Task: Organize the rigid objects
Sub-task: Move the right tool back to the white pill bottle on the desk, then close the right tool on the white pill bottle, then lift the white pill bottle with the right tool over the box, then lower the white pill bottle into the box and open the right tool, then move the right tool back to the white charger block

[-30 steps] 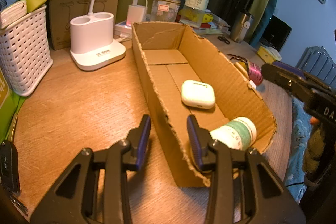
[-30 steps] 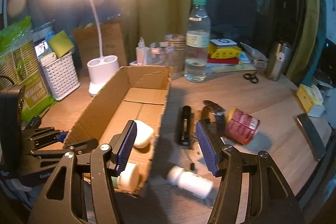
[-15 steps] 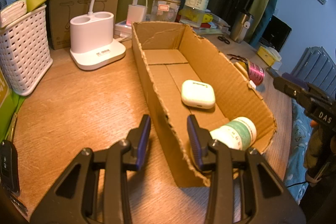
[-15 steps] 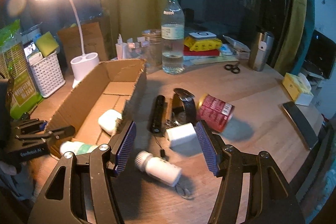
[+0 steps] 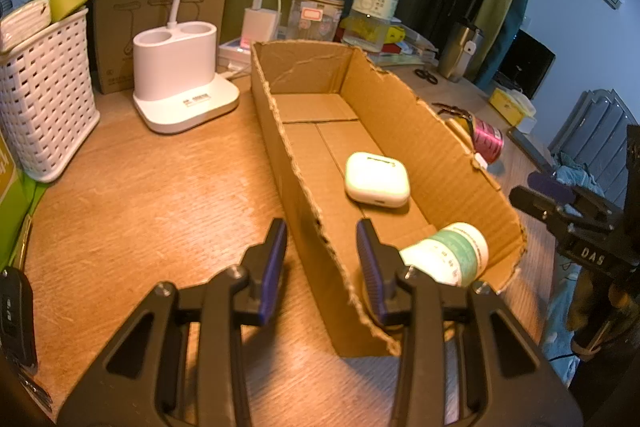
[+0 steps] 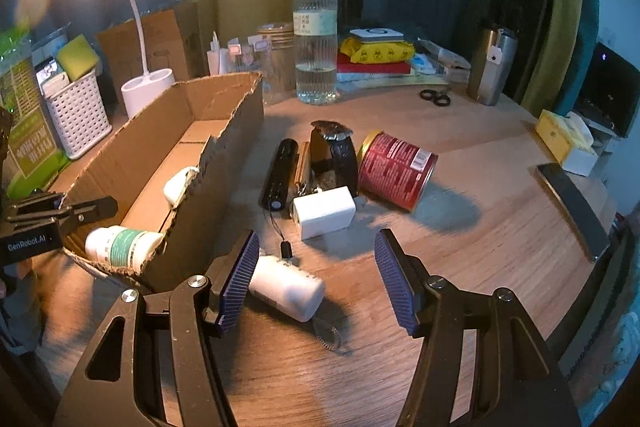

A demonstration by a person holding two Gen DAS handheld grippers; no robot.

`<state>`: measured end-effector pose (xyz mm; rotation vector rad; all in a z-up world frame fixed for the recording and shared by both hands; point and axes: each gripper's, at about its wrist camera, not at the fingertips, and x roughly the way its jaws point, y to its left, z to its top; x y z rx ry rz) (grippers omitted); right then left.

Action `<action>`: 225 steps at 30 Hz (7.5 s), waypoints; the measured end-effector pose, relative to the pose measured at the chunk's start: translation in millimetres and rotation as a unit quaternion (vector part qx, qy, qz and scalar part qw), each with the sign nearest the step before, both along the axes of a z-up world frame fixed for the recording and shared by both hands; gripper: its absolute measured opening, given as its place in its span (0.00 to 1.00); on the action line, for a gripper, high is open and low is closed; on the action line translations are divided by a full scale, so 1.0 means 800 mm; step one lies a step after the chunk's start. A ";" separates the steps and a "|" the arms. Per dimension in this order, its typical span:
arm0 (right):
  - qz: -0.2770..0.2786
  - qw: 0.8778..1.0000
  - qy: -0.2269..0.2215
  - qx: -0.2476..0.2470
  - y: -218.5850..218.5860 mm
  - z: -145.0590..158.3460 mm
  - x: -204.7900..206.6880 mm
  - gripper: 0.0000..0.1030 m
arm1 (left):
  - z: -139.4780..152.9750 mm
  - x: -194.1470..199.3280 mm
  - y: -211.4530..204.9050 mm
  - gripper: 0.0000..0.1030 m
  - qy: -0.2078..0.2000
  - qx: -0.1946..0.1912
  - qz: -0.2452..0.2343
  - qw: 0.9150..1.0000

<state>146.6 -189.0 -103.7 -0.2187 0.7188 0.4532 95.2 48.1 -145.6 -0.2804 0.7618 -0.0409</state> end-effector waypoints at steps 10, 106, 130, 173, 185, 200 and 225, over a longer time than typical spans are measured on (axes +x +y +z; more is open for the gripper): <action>0.034 0.999 0.020 -0.024 0.017 -0.025 -0.007 0.62 | 0.000 0.000 0.000 0.37 0.000 0.000 0.000 1.000; 0.089 0.992 -0.073 -0.047 0.101 0.058 -0.044 0.58 | 0.001 -0.001 0.001 0.37 0.000 0.001 0.000 1.000; 0.135 0.988 -0.051 -0.048 0.153 0.040 -0.049 0.58 | 0.001 0.001 0.003 0.37 0.001 0.001 0.000 1.000; 0.090 0.996 -0.022 -0.009 0.111 0.043 -0.023 0.64 | 0.000 0.005 0.005 0.37 0.001 0.001 0.002 1.000; 0.052 0.998 -0.029 -0.007 0.079 0.044 -0.010 0.64 | 0.000 0.005 0.005 0.37 0.001 0.001 0.002 1.000; 0.011 1.000 -0.025 -0.012 0.046 0.035 0.007 0.64 | 0.000 0.005 0.005 0.37 0.001 0.002 0.002 1.000; -0.045 0.999 0.012 -0.012 0.020 -0.018 0.058 0.66 | 0.001 0.003 0.003 0.37 0.001 0.001 0.002 1.000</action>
